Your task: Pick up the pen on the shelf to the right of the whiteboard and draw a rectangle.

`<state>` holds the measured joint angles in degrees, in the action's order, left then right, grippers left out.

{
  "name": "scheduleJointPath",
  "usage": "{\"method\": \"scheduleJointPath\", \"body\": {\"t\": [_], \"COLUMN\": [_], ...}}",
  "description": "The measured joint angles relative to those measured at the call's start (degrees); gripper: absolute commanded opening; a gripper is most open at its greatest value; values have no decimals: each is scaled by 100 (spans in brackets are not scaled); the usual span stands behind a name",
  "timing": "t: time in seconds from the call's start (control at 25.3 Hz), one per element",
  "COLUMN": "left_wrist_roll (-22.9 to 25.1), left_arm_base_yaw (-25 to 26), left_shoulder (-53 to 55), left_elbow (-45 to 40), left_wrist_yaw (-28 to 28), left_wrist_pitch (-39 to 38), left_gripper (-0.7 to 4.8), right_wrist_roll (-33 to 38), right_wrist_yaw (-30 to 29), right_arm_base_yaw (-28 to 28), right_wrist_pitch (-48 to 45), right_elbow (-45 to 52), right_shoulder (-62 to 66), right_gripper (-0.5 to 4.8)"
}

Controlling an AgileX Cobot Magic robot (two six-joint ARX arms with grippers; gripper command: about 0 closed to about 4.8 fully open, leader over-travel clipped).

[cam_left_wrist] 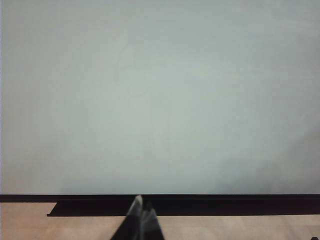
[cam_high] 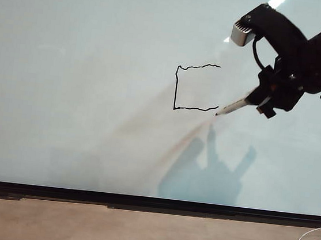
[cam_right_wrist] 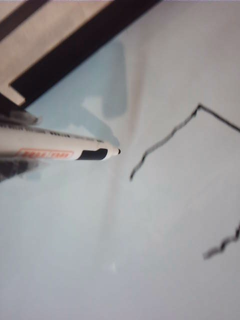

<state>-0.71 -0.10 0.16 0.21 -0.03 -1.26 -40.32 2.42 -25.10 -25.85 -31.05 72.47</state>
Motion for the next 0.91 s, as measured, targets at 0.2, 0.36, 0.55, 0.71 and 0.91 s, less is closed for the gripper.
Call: {"method": "scheduleJointPath", "body": {"t": [0.2,0.36,0.55,0.71,0.91], "left_wrist_roll": [2,0,2,2,0], "left_arm_base_yaw": [0,0,0,0,0], "left_shoulder": [0,0,0,0,0], "left_elbow": [0,-2,0,0,0], "left_wrist_yaw": [0,0,0,0,0], "left_wrist_pitch": [0,0,0,0,0], "left_gripper": [-4,-4,-4,-4,-4], "right_wrist_roll": [-249,-271,-275,-278,-278], "right_wrist_yaw": [70,70,83,83,83], "right_arm_base_yaw": [2,2,2,2,2], "right_wrist_pitch": [26,74,90,90,83], "right_elbow": [-2,-35,-74,-74,-74], "right_shoulder": [-170,-170,-170,-170,-160], "right_gripper": [-5,-5,-5,-5,-5]}}
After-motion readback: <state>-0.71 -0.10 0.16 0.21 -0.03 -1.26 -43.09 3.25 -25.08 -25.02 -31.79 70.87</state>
